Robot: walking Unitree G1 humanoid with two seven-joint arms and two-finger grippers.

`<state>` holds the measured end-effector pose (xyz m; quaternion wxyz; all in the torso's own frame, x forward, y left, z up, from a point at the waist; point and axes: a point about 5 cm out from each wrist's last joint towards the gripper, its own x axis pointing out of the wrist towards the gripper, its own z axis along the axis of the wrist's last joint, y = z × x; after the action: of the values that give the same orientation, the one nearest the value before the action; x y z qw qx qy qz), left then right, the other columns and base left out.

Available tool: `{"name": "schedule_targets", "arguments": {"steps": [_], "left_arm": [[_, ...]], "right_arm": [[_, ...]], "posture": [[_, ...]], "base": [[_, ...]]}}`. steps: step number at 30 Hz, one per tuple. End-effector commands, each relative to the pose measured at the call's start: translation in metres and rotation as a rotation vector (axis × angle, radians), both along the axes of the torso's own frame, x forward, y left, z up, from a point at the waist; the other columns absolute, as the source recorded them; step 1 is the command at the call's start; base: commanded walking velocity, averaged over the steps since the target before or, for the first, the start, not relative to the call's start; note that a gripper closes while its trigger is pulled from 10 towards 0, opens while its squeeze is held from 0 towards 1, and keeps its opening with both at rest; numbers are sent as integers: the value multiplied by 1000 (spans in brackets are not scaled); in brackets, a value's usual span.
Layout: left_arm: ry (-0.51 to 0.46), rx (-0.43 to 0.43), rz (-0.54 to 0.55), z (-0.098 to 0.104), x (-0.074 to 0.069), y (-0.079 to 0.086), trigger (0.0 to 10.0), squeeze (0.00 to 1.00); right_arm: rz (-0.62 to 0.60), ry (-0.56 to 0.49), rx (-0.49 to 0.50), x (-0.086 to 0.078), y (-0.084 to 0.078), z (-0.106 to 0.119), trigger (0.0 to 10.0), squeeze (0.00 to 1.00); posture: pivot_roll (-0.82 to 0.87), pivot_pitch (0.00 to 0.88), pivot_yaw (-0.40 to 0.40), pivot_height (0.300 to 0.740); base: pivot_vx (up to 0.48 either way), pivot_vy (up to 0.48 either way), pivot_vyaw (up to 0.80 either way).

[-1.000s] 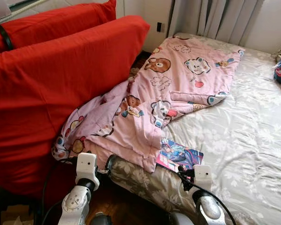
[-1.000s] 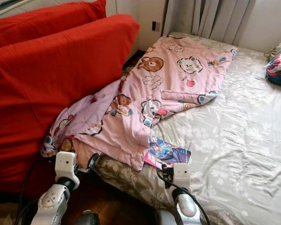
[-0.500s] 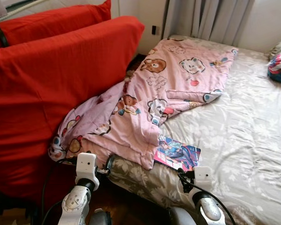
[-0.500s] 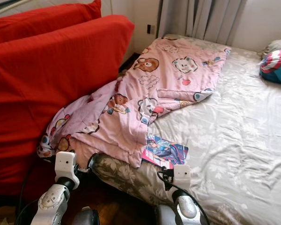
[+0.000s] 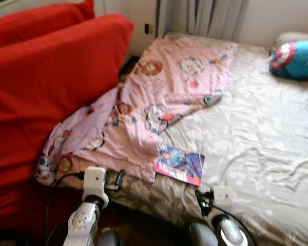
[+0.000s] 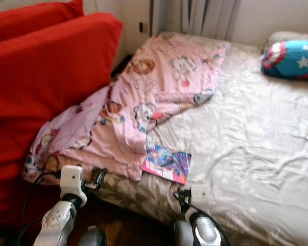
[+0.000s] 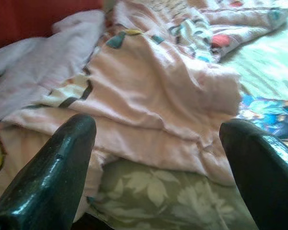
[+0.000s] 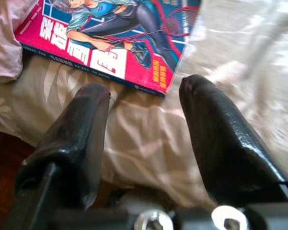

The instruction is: Clean up the room

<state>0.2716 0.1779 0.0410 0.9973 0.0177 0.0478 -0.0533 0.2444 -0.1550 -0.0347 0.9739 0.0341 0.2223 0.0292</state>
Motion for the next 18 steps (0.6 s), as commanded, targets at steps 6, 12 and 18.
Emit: {"name": "schedule_targets", "arguments": {"steps": [6, 12, 18], "left_arm": [[14, -15, 12, -3, -3, 2, 10000, 0], [13, -15, 12, -2, -3, 3, 10000, 0], [13, -17, 13, -2, -3, 3, 10000, 0]], "right_arm": [[20, 26, -1, -3, 1, -4, 10000, 0], [39, 20, 1, -3, 3, -3, 10000, 0], [38, 13, 13, -2, 8, -2, 10000, 0]], "posture": [[-53, 131, -14, 639], [-53, 130, -13, 639], [-53, 132, -13, 639]], "base": [[0, 0, 0], [0, 0, 358], [0, 0, 506]]}}
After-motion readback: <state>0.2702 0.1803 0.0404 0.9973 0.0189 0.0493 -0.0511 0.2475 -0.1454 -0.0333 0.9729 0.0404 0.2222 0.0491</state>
